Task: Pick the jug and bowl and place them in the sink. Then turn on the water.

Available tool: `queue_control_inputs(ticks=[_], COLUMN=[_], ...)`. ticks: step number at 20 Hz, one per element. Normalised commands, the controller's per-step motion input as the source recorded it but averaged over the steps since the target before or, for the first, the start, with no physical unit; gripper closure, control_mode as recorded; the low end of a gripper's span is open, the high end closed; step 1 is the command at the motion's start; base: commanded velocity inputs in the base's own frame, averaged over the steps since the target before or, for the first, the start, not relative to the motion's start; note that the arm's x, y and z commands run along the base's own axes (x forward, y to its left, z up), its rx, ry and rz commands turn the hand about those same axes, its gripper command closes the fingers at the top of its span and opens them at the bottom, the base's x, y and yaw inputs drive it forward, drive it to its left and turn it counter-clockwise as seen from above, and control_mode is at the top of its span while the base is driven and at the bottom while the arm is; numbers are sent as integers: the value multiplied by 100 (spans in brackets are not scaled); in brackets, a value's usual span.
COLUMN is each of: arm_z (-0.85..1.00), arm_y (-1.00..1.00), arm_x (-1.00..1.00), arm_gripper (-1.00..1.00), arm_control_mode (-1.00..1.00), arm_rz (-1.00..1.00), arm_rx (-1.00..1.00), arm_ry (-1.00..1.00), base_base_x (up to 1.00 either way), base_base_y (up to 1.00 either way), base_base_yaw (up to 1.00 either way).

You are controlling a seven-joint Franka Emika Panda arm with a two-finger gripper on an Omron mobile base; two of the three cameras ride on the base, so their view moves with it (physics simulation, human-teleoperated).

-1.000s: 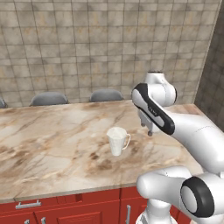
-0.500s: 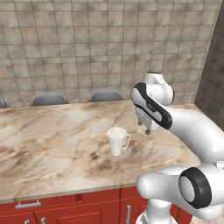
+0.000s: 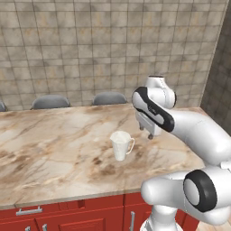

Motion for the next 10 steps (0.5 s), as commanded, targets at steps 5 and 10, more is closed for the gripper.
queue_control_inputs(ticks=[5, 10], arm_z=[-17, -12], arm_y=[7, 0], arm_x=[0, 0], arm_gripper=[-100, -100], arm_control_mode=[-100, -100], arm_rz=[5, 6], arm_rx=[0, 0], arm_ry=[0, 0], base_base_x=[0, 0], base_base_y=[0, 0], base_base_yaw=[0, 0])
